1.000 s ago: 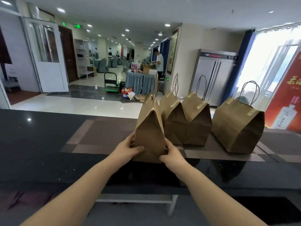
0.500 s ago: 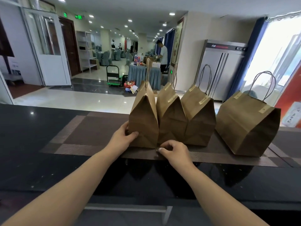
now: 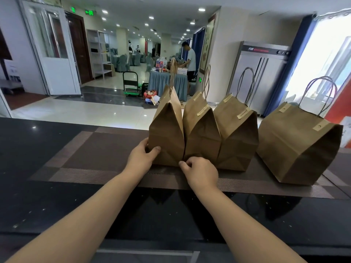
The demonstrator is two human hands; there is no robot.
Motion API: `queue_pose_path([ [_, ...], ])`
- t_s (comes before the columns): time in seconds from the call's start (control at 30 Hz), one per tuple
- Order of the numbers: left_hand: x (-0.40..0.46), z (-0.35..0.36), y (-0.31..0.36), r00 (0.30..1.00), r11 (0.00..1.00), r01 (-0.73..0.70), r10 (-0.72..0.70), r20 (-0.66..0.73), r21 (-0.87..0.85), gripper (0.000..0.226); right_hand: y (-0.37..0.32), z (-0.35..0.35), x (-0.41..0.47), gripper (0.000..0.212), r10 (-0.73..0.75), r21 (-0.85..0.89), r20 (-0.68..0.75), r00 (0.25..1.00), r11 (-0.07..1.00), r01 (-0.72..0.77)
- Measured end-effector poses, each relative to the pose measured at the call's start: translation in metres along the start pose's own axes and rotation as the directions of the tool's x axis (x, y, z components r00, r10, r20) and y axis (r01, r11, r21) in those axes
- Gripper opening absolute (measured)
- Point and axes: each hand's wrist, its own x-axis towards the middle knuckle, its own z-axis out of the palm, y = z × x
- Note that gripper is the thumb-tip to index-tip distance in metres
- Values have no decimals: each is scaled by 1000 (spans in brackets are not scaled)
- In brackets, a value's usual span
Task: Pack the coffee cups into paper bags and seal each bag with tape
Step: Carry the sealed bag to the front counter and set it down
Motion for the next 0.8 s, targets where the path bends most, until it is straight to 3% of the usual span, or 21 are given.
queue_pose_path([
  [0.53,8,2,-1,1000,1000,-7,7,10,-16,46,3,-3,17,33,3,-37,60,998,999,0],
  [0.8,-17,-12,8,997,997,38,-43,69,65,54,7,-19,1,30,-11,-24,107,994,1000,14],
])
